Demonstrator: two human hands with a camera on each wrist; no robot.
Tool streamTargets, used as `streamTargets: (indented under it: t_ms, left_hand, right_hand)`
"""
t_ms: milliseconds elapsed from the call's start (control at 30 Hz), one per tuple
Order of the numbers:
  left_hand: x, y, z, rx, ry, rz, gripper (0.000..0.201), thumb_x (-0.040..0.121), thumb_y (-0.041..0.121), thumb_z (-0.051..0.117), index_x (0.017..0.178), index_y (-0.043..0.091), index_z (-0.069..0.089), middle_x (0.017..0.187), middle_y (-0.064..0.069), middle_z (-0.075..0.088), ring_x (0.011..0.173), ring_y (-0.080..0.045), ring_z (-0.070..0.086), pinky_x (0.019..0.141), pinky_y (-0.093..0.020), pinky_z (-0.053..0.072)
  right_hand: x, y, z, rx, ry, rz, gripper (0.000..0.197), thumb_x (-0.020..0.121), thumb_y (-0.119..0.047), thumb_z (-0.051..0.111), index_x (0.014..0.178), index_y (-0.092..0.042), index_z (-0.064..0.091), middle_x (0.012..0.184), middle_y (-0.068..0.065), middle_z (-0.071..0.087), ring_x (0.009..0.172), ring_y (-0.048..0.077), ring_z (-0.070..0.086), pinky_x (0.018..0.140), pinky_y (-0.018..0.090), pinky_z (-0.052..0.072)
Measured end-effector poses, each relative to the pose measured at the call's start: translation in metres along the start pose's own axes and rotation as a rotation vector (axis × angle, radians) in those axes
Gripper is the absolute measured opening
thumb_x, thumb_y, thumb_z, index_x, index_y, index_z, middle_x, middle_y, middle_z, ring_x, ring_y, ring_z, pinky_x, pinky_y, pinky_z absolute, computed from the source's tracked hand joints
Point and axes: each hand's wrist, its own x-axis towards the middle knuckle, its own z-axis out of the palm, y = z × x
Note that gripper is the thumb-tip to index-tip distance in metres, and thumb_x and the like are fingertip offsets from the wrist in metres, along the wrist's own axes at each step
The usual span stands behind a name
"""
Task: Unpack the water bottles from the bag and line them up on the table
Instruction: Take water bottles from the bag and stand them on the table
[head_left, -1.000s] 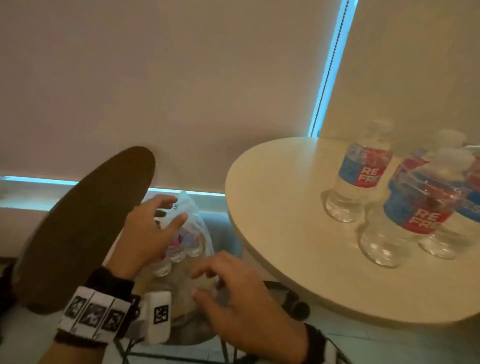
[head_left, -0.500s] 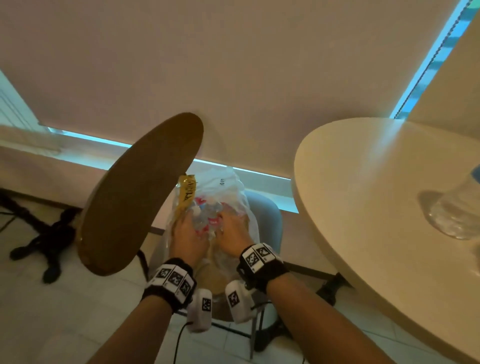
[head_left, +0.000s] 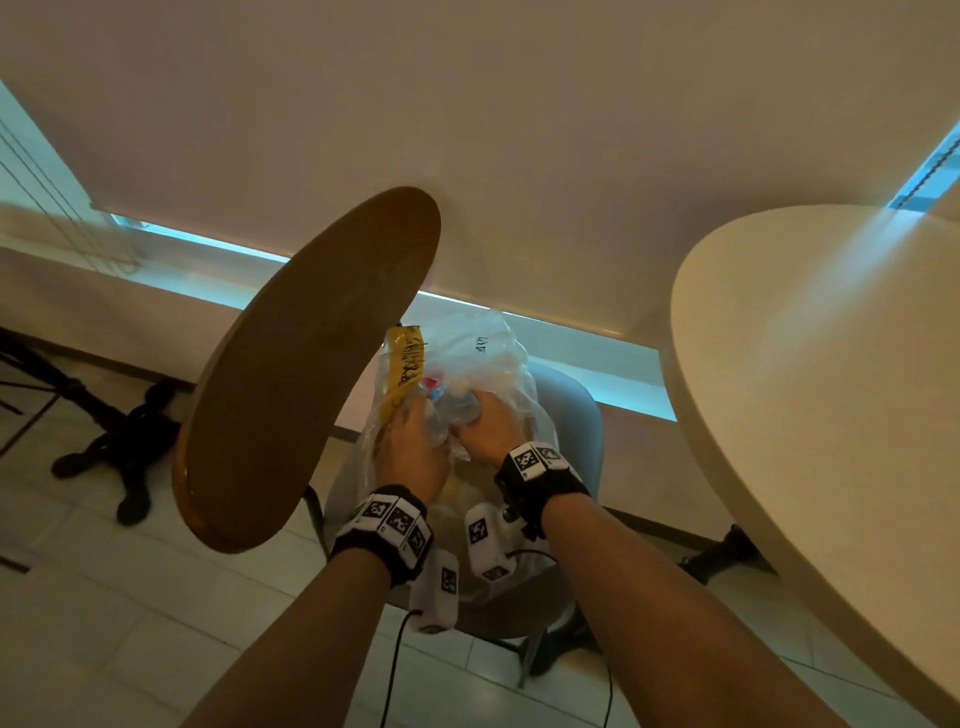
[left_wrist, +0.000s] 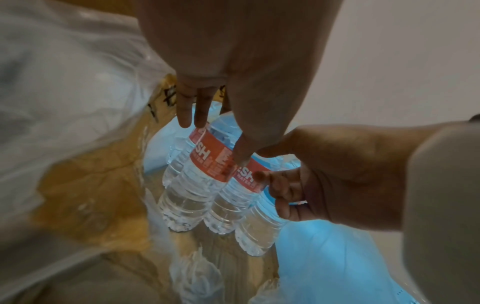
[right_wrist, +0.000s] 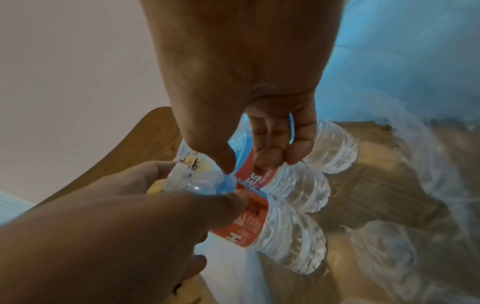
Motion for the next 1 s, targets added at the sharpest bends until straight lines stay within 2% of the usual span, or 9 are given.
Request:
streamTargets:
  t_ms: [67, 167, 267, 367, 500, 567, 733, 900, 1000]
  left_hand:
    - [-0.002, -0.001, 0.002, -0.018, 0.014, 0.000, 0.058, 0.088, 0.007, 0.067, 0.142, 0.018, 0.046, 0.144, -0.008, 0.054, 0.131, -0.029, 0.054, 0.106, -0.042, 0.046]
    - [-0.008, -0.009, 0.006, -0.080, 0.002, -0.004, 0.058, 0.084, 0.006, 0.074, 0.135, 0.019, 0.049, 0.140, -0.007, 0.057, 0.127, -0.028, 0.056, 0.100, -0.044, 0.053]
    - [-0.021, -0.018, 0.008, -0.113, 0.005, 0.025, 0.048, 0.084, 0.006, 0.074, 0.125, 0.019, 0.053, 0.134, -0.006, 0.058, 0.124, -0.028, 0.056, 0.094, -0.047, 0.056]
    - [-0.043, -0.022, 0.002, -0.075, 0.021, 0.120, 0.031, 0.089, 0.023, 0.064, 0.118, 0.018, 0.056, 0.128, -0.011, 0.061, 0.120, -0.032, 0.057, 0.095, -0.053, 0.053]
    - [-0.068, -0.020, -0.008, -0.079, 0.031, 0.134, 0.042, 0.087, 0.014, 0.073, 0.124, -0.003, 0.061, 0.123, -0.025, 0.063, 0.111, -0.044, 0.062, 0.093, -0.054, 0.052]
    - [-0.075, -0.019, -0.014, -0.072, 0.028, 0.146, 0.042, 0.077, 0.004, 0.081, 0.116, -0.002, 0.064, 0.111, -0.024, 0.068, 0.099, -0.045, 0.067, 0.081, -0.050, 0.054]
    - [-0.095, 0.004, -0.044, -0.186, 0.085, 0.187, 0.054, 0.082, 0.018, 0.075, 0.131, 0.008, 0.055, 0.126, -0.013, 0.062, 0.114, -0.031, 0.060, 0.095, -0.046, 0.050]
    - [-0.124, 0.061, -0.096, -0.413, 0.110, 0.313, 0.067, 0.074, 0.002, 0.083, 0.132, 0.021, 0.056, 0.118, 0.005, 0.059, 0.092, 0.005, 0.058, 0.073, -0.011, 0.053]
    - [-0.089, 0.064, -0.103, -0.479, 0.048, 0.403, 0.056, 0.074, 0.024, 0.083, 0.125, 0.027, 0.060, 0.117, 0.007, 0.063, 0.107, -0.002, 0.065, 0.087, -0.005, 0.052]
  right_hand:
    - [-0.005, 0.002, -0.004, 0.014, 0.029, -0.017, 0.004, 0.087, -0.033, 0.059, 0.087, -0.035, 0.061, 0.085, -0.010, 0.069, 0.080, 0.012, 0.066, 0.082, 0.042, 0.059]
    - [-0.024, 0.005, -0.008, -0.007, 0.075, -0.051, 0.039, 0.084, -0.028, 0.071, 0.121, -0.029, 0.059, 0.116, -0.003, 0.069, 0.106, 0.016, 0.064, 0.100, 0.034, 0.048]
    - [-0.052, 0.012, -0.002, -0.232, 0.120, -0.086, 0.061, 0.084, -0.042, 0.071, 0.139, -0.030, 0.047, 0.118, 0.003, 0.070, 0.105, 0.022, 0.067, 0.106, 0.042, 0.042]
    - [-0.070, 0.021, 0.010, -0.413, 0.233, -0.129, 0.053, 0.084, -0.050, 0.068, 0.129, -0.028, 0.053, 0.114, 0.014, 0.066, 0.091, 0.028, 0.068, 0.080, 0.045, 0.059]
    - [-0.085, 0.031, 0.016, -0.449, 0.209, -0.213, 0.050, 0.092, -0.055, 0.052, 0.133, -0.026, 0.052, 0.137, 0.008, 0.055, 0.127, 0.031, 0.049, 0.111, 0.055, 0.035]
    - [-0.098, 0.031, 0.011, -0.320, 0.198, -0.233, 0.055, 0.089, -0.048, 0.061, 0.133, -0.016, 0.053, 0.138, 0.010, 0.055, 0.126, 0.031, 0.053, 0.105, 0.051, 0.044]
    - [-0.150, 0.011, -0.023, -0.006, 0.269, -0.206, 0.059, 0.088, -0.046, 0.066, 0.133, -0.013, 0.050, 0.130, 0.006, 0.060, 0.112, 0.024, 0.062, 0.088, 0.039, 0.057]
    - [-0.221, -0.030, -0.088, 0.123, 0.467, -0.216, 0.044, 0.083, -0.038, 0.073, 0.119, -0.016, 0.060, 0.111, -0.002, 0.068, 0.100, 0.012, 0.066, 0.081, 0.033, 0.057]
    - [-0.262, -0.067, -0.144, 0.115, 0.539, -0.273, 0.039, 0.081, -0.029, 0.078, 0.113, -0.016, 0.061, 0.102, -0.003, 0.068, 0.091, 0.010, 0.066, 0.075, 0.030, 0.057]
